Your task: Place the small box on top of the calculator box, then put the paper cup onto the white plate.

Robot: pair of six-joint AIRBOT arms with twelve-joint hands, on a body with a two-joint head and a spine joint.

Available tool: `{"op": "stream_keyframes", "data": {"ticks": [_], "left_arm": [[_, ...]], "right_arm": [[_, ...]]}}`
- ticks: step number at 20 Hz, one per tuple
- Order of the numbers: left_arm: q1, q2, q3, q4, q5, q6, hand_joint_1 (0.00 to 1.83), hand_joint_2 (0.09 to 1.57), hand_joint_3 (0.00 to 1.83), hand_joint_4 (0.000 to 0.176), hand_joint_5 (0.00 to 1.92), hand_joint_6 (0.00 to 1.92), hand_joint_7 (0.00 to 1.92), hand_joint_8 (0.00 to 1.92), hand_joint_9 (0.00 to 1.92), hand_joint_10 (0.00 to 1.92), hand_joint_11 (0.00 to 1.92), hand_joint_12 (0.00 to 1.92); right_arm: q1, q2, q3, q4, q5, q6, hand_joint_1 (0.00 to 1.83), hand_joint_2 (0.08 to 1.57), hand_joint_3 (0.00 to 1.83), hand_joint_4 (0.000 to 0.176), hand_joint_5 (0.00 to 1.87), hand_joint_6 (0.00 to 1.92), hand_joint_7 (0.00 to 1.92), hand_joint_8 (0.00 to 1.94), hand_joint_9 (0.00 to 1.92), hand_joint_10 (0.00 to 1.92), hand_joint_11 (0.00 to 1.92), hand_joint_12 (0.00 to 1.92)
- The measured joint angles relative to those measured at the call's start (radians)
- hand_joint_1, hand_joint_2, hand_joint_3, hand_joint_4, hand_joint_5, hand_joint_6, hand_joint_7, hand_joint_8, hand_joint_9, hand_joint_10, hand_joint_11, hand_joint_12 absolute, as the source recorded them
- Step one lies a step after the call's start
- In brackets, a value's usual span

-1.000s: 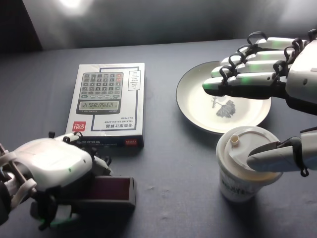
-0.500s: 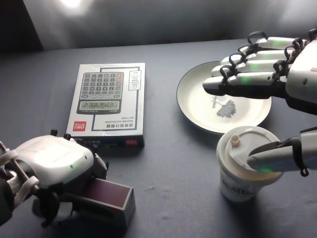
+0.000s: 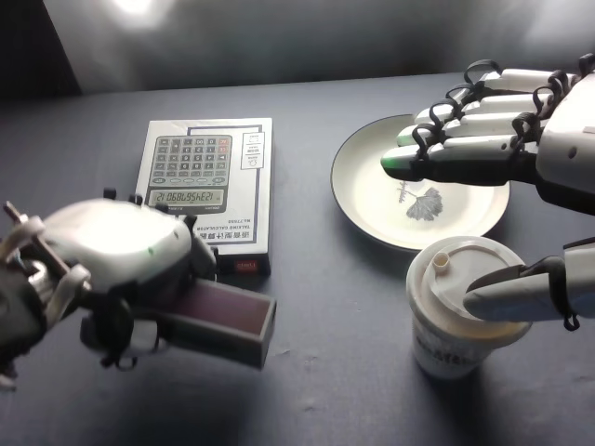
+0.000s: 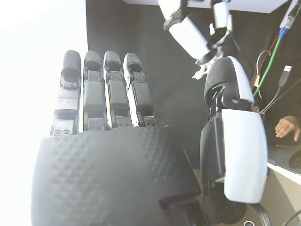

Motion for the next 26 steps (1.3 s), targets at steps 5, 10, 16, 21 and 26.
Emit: {"op": "stream_keyframes", "data": {"ticks": [5, 10, 16, 21, 26], "left_arm": [[-0.124, 0.006, 0.062, -0.111, 0.07, 0.137, 1.34, 1.22, 0.0, 0.0, 0.83, 0.97, 0.79, 1.47, 0.6, 1.59, 0.31, 1.54], [-0.199, -0.014, 0.143, -0.143, 0.128, 0.189, 1.26, 1.19, 0.0, 0.0, 0.93, 0.84, 0.81, 1.48, 0.61, 1.37, 0.33, 1.5], [-0.217, -0.066, 0.237, -0.143, 0.18, 0.19, 1.34, 1.22, 0.0, 0.0, 0.86, 0.92, 0.77, 1.5, 0.59, 1.59, 0.31, 1.53], [-0.218, -0.129, 0.306, -0.095, 0.2, 0.153, 1.34, 1.23, 0.0, 0.0, 0.84, 0.94, 0.77, 1.51, 0.59, 1.59, 0.31, 1.52], [-0.222, -0.198, 0.387, -0.06, 0.22, 0.12, 1.24, 1.16, 0.0, 0.0, 1.01, 0.73, 0.8, 1.48, 0.63, 1.22, 0.37, 1.43]], "right_arm": [[0.0, 0.0, 0.0, 0.0, 0.0, 0.0, 0.32, 1.12, 0.0, 0.0, 0.26, 0.0, 0.22, 0.0, 0.2, 0.0, 0.0, 0.63], [0.0, 0.0, 0.0, 0.0, 0.0, 0.0, 0.34, 1.13, 0.0, 0.0, 0.24, 0.01, 0.21, 0.01, 0.19, 0.01, 0.0, 0.58], [0.0, 0.0, 0.0, 0.0, 0.0, 0.0, 0.31, 1.13, 0.0, 0.0, 0.24, 0.01, 0.21, 0.01, 0.19, 0.01, 0.0, 0.58], [0.0, 0.0, 0.0, 0.0, 0.0, 0.0, 0.32, 1.13, 0.0, 0.0, 0.27, 0.0, 0.23, 0.0, 0.21, 0.01, 0.0, 0.63], [0.0, 0.0, 0.0, 0.0, 0.0, 0.0, 0.33, 1.13, 0.0, 0.0, 0.25, 0.0, 0.22, 0.0, 0.2, 0.0, 0.0, 0.58]]}}
